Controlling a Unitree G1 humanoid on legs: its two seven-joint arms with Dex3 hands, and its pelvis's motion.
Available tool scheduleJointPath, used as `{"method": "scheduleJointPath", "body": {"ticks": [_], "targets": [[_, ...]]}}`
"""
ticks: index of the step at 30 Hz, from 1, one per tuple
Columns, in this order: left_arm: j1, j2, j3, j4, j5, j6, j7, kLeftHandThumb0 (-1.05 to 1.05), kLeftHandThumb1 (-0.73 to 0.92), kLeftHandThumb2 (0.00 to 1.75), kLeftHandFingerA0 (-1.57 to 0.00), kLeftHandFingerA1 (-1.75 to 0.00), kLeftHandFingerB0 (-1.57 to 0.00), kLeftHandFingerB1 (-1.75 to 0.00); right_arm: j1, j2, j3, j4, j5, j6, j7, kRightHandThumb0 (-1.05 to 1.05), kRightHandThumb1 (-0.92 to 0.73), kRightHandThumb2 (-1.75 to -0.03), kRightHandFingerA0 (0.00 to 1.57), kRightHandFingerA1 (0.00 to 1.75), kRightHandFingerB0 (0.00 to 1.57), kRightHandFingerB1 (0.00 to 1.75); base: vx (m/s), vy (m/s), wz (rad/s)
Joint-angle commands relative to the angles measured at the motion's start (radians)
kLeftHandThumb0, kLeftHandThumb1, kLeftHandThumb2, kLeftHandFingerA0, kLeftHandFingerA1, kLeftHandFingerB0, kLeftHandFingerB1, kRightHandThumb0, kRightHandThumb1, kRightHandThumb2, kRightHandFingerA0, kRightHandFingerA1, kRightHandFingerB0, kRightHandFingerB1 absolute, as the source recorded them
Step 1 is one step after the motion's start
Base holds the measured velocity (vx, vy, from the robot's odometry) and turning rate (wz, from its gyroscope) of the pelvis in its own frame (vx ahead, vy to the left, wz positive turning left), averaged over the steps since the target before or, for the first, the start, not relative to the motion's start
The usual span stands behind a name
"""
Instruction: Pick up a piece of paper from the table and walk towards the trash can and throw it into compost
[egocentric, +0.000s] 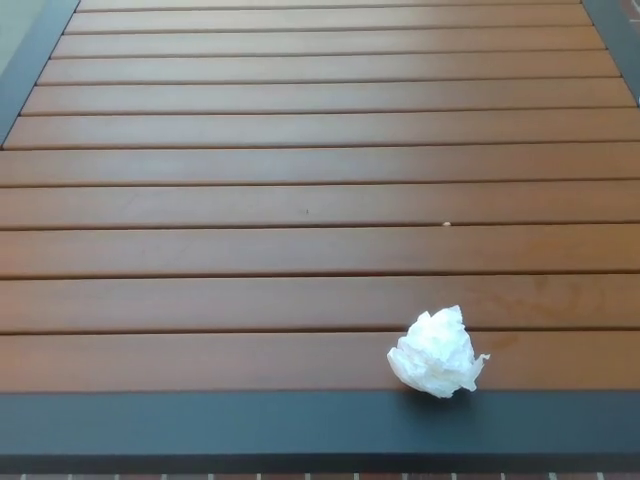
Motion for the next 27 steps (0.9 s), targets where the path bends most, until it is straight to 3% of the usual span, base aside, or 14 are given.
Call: {"method": "scheduleJointPath", "body": {"ticks": [1, 2, 3, 8, 9, 11, 12, 15, 21, 22, 24, 27], "targets": [[0.022, 0.034, 0.061, -0.009, -0.050, -0.204, -0.002, -0.10, 0.66, 0.64, -0.98, -0.90, -0.86, -0.70, -0.017, -0.056, 0.013, 0.047, -0.050, -0.159, -0.061, -0.24, -0.66, -0.60, 0.94, 0.71, 0.90, 0.49, 0.00, 0.000, 0.00], [0.040, 0.029, 0.065, -0.033, -0.049, -0.209, -0.004, -0.07, 0.66, 0.70, -0.97, -0.92, -0.87, -0.73, -0.005, -0.054, -0.024, 0.048, -0.011, -0.179, -0.053, -0.21, -0.65, -0.60, 1.00, 0.69, 0.88, 0.50, 0.00, 0.000, 0.00], [0.044, 0.024, 0.069, -0.040, -0.050, -0.208, -0.003, -0.09, 0.68, 0.64, -0.97, -0.91, -0.86, -0.72, 0.004, -0.055, -0.065, 0.042, 0.033, -0.185, -0.036, -0.17, -0.68, -0.68, 1.01, 0.65, 0.85, 0.52, 0.00, 0.000, 0.00], [0.037, 0.023, 0.079, -0.033, -0.039, -0.209, 0.003, -0.10, 0.66, 0.64, -0.93, -0.88, -0.83, -0.71, 0.019, -0.054, -0.203, 0.024, 0.143, -0.213, 0.033, -0.10, -0.67, -0.76, 1.01, 0.64, 0.86, 0.55, 0.00, 0.000, 0.00], [0.033, 0.024, 0.084, -0.032, -0.043, -0.203, 0.001, -0.09, 0.65, 0.63, -0.92, -0.86, -0.84, -0.70, 0.031, -0.051, -0.245, 0.021, 0.179, -0.228, 0.053, -0.09, -0.67, -0.78, 1.01, 0.76, 0.83, 0.60, 0.00, 0.000, 0.00], [0.028, 0.025, 0.091, -0.030, -0.047, -0.195, -0.001, -0.09, 0.65, 0.63, -0.92, -0.86, -0.84, -0.70, 0.047, -0.047, -0.304, 0.019, 0.216, -0.248, 0.081, -0.09, -0.67, -0.78, 1.01, 0.76, 0.83, 0.60, 0.00, 0.000, 0.00], [0.024, 0.022, 0.100, -0.022, -0.055, -0.197, 0.000, -0.07, 0.68, 0.65, -0.93, -0.84, -0.84, -0.68, 0.049, -0.044, -0.337, 0.021, 0.241, -0.237, 0.097, -0.14, -0.66, -0.64, 1.05, 0.60, 0.85, 0.54, 0.00, 0.000, 0.00], [0.007, 0.011, 0.129, -0.004, -0.078, -0.220, 0.002, -0.06, 0.63, 0.69, -0.91, -0.86, -0.86, -0.69, 0.082, -0.025, -0.463, 0.001, 0.332, -0.247, 0.127, -0.12, -0.63, -0.71, 1.05, 0.60, 0.84, 0.56, 0.00, 0.000, 0.00], [0.006, -0.025, 0.179, -0.080, -0.121, -0.187, -0.011, -0.07, 0.66, 0.65, -0.90, -0.92, -0.85, -0.71, 0.121, 0.003, -0.642, -0.073, 0.438, -0.241, 0.154, -0.12, -0.67, -0.77, 0.98, 0.59, 0.79, 0.54, 0.00, 0.000, 0.00], [0.002, -0.029, 0.181, -0.080, -0.122, -0.199, -0.018, -0.05, 0.66, 0.79, -0.91, -0.96, -0.86, -0.76, 0.105, 0.011, -0.719, -0.105, 0.501, -0.236, 0.148, -0.09, -0.67, -0.78, 0.93, 0.66, 0.71, 0.53, 0.00, 0.000, 0.00], [-0.005, -0.035, 0.180, -0.079, -0.119, -0.217, -0.026, -0.05, 0.66, 0.78, -0.93, -0.99, -0.88, -0.73, 0.082, 0.019, -0.838, -0.159, 0.594, -0.235, 0.128, -0.11, -0.70, -0.72, 0.85, 0.65, 0.63, 0.50, 0.00, 0.000, 0.00], [-0.004, -0.036, 0.177, -0.085, -0.112, -0.215, -0.023, -0.05, 0.66, 0.78, -0.93, -0.99, -0.88, -0.73, 0.085, 0.023, -0.866, -0.184, 0.580, -0.234, 0.120, -0.11, -0.70, -0.72, 0.85, 0.65, 0.63, 0.50, 0.00, 0.000, 0.00]]}}
